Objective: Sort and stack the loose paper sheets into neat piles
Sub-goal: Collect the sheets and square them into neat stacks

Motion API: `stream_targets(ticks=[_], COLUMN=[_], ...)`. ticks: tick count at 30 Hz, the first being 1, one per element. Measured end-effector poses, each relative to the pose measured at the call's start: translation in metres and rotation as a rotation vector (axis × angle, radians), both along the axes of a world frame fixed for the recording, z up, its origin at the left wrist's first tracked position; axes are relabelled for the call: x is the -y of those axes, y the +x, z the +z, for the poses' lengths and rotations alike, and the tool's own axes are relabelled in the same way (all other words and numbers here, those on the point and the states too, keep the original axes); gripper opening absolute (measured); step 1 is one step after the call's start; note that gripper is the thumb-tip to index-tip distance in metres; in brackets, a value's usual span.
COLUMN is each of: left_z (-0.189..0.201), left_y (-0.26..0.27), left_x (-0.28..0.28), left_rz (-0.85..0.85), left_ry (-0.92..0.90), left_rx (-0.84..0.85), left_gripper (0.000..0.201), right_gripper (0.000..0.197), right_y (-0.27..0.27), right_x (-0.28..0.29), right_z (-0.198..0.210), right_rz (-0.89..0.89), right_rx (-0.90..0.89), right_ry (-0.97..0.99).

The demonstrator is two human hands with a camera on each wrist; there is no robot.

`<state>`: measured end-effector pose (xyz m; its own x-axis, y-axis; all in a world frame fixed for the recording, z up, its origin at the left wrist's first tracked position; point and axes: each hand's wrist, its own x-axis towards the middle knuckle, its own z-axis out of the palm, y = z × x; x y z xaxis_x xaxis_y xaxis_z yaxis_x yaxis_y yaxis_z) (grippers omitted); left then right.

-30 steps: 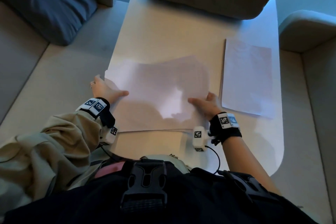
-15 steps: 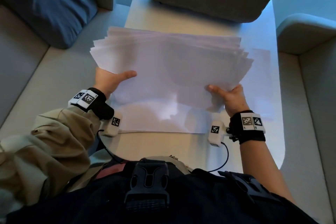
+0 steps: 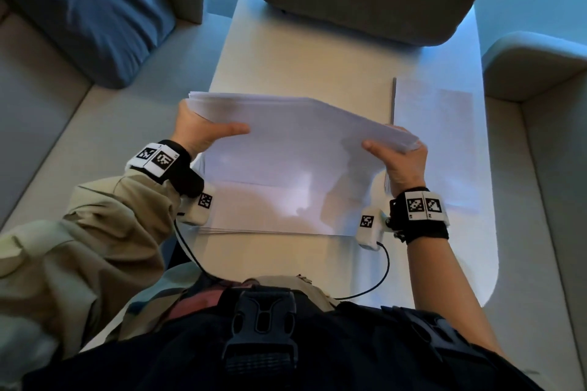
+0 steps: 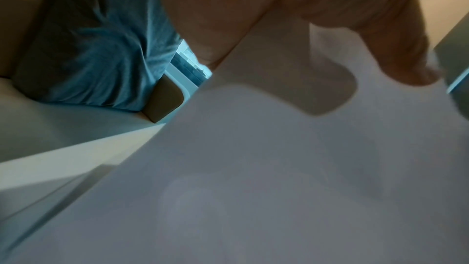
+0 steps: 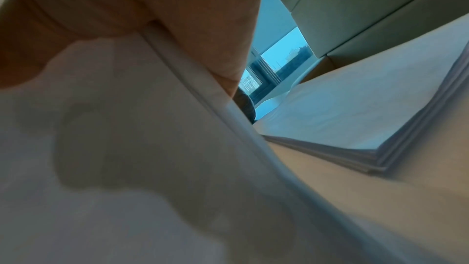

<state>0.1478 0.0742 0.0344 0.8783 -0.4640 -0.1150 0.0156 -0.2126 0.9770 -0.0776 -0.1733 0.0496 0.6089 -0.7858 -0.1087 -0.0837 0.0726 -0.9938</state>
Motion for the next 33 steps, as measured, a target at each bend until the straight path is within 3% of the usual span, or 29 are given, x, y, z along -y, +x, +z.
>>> stream_targets(ticks=[4, 6, 8, 10, 12, 15, 17, 19, 21, 22, 23, 25, 28, 31, 33], left_z=[0.014, 0.025, 0.041, 0.06, 0.075, 0.097, 0.103, 0.105, 0.104, 0.104, 0.104, 0.1, 0.092, 0.082, 0.075], left_y=[-0.004, -0.011, -0.017, -0.026, -0.034, -0.041, -0.033, -0.021, -0.013, -0.009, -0.005, 0.001, -0.002, -0.02, -0.032], left_x=[0.005, 0.009, 0.012, 0.019, 0.027, 0.034, 0.032, 0.025, 0.015, 0.01, 0.007, 0.004, 0.01, 0.028, 0.038], left_rz=[0.102, 0.116, 0.028, -0.126, -0.241, -0.329, -0.356, -0.337, -0.375, -0.375, -0.352, -0.249, -0.195, -0.175, -0.136], left_ry=[0.039, 0.008, -0.052, -0.077, -0.104, -0.119, -0.092, 0.001, 0.083, 0.095, 0.083, -0.024, -0.306, -0.339, -0.327], left_rx=[0.064, 0.122, 0.19, 0.299, 0.405, 0.572, 0.565, 0.554, 0.559, 0.531, 0.494, 0.387, 0.216, 0.158, 0.138], left_gripper=[0.051, 0.053, 0.05, 0.04, 0.019, 0.027, 0.018, 0.035, 0.038, 0.037, 0.035, 0.029, 0.05, 0.062, 0.059], right_gripper=[0.053, 0.068, 0.076, 0.069, 0.043, 0.008, 0.007, 0.009, 0.026, 0.026, 0.018, 0.025, 0.012, 0.014, 0.022], right_y=[0.002, 0.0, 0.002, 0.011, 0.025, 0.038, 0.037, 0.031, 0.024, 0.021, 0.017, 0.013, 0.014, 0.021, 0.026], right_x=[0.0, 0.001, -0.003, -0.019, -0.04, -0.061, -0.06, -0.052, -0.041, -0.035, -0.03, -0.023, -0.022, -0.031, -0.036], right_z=[0.009, 0.017, 0.028, 0.043, 0.057, 0.067, 0.069, 0.073, 0.074, 0.073, 0.074, 0.074, 0.074, 0.071, 0.068], right_rz=[-0.046, -0.111, -0.089, 0.048, 0.216, 0.275, 0.234, 0.227, 0.192, 0.173, 0.155, 0.102, 0.068, 0.064, 0.03], right_rx=[-0.079, -0.186, -0.231, -0.321, -0.338, -0.202, -0.117, -0.078, -0.061, -0.041, -0.009, 0.042, 0.108, 0.136, 0.159], right_ry=[-0.128, -0.405, -0.787, -1.11, -1.226, -1.142, -1.038, -0.876, -0.711, -0.634, -0.569, -0.451, -0.279, -0.2, -0.161])
